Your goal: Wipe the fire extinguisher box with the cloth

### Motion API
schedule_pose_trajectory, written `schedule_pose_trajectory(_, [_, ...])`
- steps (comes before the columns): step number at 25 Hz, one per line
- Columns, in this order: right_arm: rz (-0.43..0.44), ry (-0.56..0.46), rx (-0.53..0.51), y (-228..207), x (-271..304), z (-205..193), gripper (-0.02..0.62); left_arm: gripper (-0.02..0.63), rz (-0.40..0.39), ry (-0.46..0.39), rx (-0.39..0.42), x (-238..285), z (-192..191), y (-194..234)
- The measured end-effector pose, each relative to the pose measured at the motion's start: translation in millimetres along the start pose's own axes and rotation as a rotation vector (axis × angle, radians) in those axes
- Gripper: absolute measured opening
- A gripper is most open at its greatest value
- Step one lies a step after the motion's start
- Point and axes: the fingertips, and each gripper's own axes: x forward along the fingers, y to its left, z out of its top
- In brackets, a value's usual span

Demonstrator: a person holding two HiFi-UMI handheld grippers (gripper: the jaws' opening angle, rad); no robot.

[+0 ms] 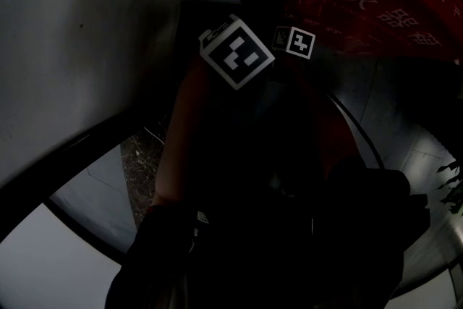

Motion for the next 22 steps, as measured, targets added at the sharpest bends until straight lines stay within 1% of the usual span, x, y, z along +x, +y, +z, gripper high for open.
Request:
schedule_pose_trajectory(5, [-0.043, -0.002, -0.103, 4, -3, 4, 0.123, 0.003, 0.003, -0.016, 0.002, -1, 2, 4])
schedule_pose_trajectory(9, [-0.033, 0.015, -0.158, 22, -13, 10, 0.123, 0.003, 0.001, -0.027, -0.005, 0, 4, 7])
schedule_pose_trajectory(11, [-0.003, 0.012, -0.148, 35, -23, 13, 0.123, 0.003, -0.007, -0.029, -0.01, 1, 5, 7])
schedule_pose_trajectory(14, [0.061, -0.008, -0.128, 55, -38, 22, 0.123, 0.003, 0.002, -0.029, -0.019, 1, 5, 15])
schedule_pose_trajectory(16, [0.097, -0.018, -0.111, 64, -47, 27, 0.123, 0.003, -0.003, -0.043, -0.033, 1, 7, 19])
schedule_pose_trajectory(17, [0.11, -0.022, -0.102, 67, -50, 29, 0.123, 0.003, -0.009, -0.048, -0.042, 2, 7, 20])
schedule_pose_trajectory(19, [0.131, -0.027, -0.086, 72, -56, 32, 0.123, 0.003, -0.008, -0.031, -0.061, 3, 2, 23])
schedule_pose_trajectory(22, [0.151, -0.03, -0.079, 78, -65, 35, 0.123, 0.003, -0.016, -0.029, -0.068, 4, 3, 24])
